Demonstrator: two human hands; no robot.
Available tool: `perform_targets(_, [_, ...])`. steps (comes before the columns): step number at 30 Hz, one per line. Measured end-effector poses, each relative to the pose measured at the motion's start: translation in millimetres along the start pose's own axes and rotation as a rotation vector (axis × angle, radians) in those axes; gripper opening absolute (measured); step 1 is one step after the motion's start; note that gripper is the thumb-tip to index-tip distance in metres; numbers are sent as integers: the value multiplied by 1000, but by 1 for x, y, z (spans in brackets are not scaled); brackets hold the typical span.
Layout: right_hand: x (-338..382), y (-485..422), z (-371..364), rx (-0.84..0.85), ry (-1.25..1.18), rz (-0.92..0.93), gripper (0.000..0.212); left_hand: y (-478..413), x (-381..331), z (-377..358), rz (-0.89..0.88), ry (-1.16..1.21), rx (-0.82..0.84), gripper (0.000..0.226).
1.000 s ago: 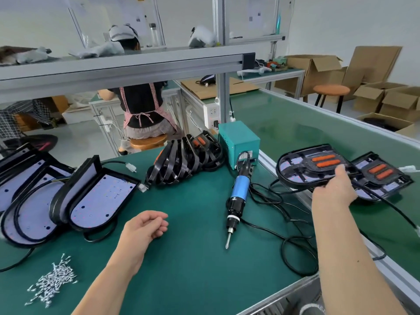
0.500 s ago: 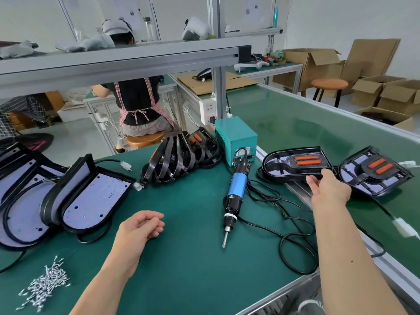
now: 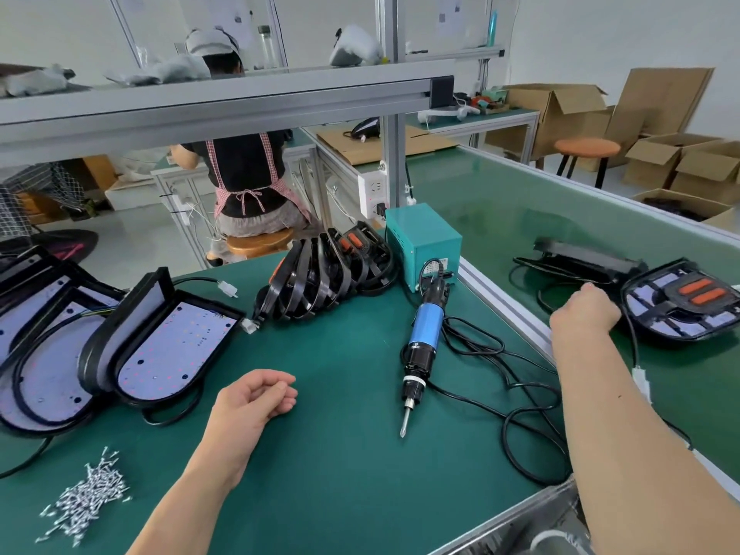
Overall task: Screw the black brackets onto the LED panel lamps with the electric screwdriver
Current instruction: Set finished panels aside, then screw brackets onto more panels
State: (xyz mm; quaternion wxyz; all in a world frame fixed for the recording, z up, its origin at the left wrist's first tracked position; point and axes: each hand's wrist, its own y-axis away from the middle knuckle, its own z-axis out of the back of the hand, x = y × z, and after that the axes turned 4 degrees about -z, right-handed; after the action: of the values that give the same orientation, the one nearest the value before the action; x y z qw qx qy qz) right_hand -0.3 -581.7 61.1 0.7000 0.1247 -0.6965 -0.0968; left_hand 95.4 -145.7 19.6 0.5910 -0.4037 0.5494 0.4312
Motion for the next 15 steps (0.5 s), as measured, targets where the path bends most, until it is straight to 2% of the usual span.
perform_targets(1, [-3,-7,0,-45,107,36,33,0,1,1,-1,-3,1,18])
perform_targets(4, [-3,-10,3,7,-22,-30,7,1,2,2,-10,-16,3,20])
perform_targets(5, [-2,-6,5,49,50,8,6,1,3,3,-14,-20,4,20])
perform_targets(6, [-4,-4,8,5,128,66,16,0,3,2,-16,-22,4,20])
perform_targets(8, [-4,4,13,59,252,122,26,0,3,2,-20,-27,3,19])
perform_targets(11, [-7,19,17,132,76,130,26,0,3,1,-25,-27,2,18])
perform_targets(13, [-11,31,22,159,45,124,23,0,3,0,-24,-24,0,17])
perform_targets(15, [-10,51,19,170,1,181,32,0,2,-1,-22,-18,-3,17])
